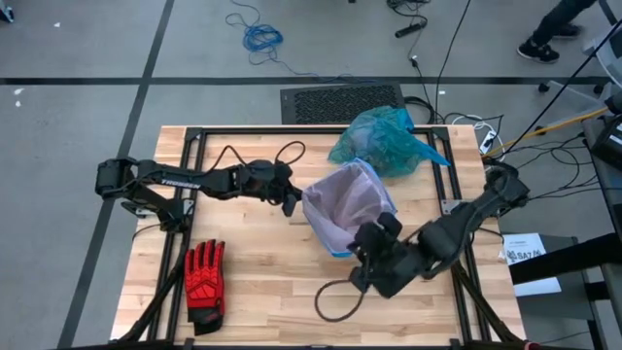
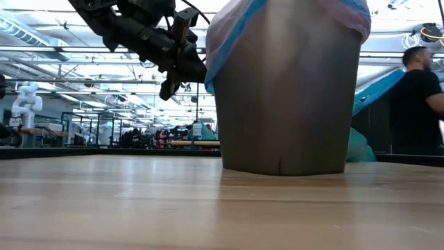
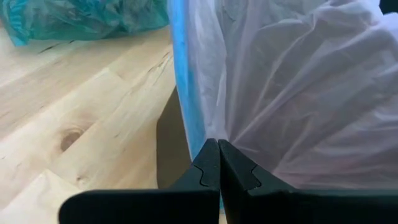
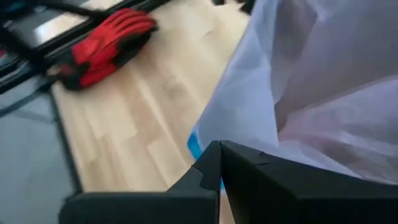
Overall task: Place trash/remove bag and relplace
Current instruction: Put the pink trash bag into the trash bin
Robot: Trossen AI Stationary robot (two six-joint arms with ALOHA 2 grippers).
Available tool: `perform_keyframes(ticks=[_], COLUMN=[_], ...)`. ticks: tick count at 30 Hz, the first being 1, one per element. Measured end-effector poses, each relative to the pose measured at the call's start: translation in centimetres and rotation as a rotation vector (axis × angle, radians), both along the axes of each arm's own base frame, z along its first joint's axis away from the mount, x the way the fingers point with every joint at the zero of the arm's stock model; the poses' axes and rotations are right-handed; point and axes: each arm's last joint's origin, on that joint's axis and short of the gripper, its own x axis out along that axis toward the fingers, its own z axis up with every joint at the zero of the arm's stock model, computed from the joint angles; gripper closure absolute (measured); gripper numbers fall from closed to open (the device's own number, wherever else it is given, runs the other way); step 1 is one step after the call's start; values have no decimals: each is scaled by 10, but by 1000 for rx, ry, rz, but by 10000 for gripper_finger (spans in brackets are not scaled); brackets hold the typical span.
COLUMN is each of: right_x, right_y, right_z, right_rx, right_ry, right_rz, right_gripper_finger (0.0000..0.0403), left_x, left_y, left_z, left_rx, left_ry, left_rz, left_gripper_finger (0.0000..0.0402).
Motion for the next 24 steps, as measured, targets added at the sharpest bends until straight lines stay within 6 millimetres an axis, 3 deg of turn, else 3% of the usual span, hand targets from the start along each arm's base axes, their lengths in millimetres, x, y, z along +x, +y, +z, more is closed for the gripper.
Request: perform_keyframes(ticks=[10, 18, 24], right_x=[18, 20, 33], right_y=[26, 19, 16], right_z=[-45, -66, -88], right_rx=[-51, -128, -121], right_ry=[39, 136, 207], right_rz=[-142, -245, -272], right_gripper_finger=[403, 403, 403], left_x=[-1, -2, -2], left_y=[4, 4, 4], left_z=[0, -2, -2], left_rx=[-17, -17, -18], left_ry=[3, 16, 20], left_rz=[-19, -34, -35], left_gripper_finger=[402, 402, 402])
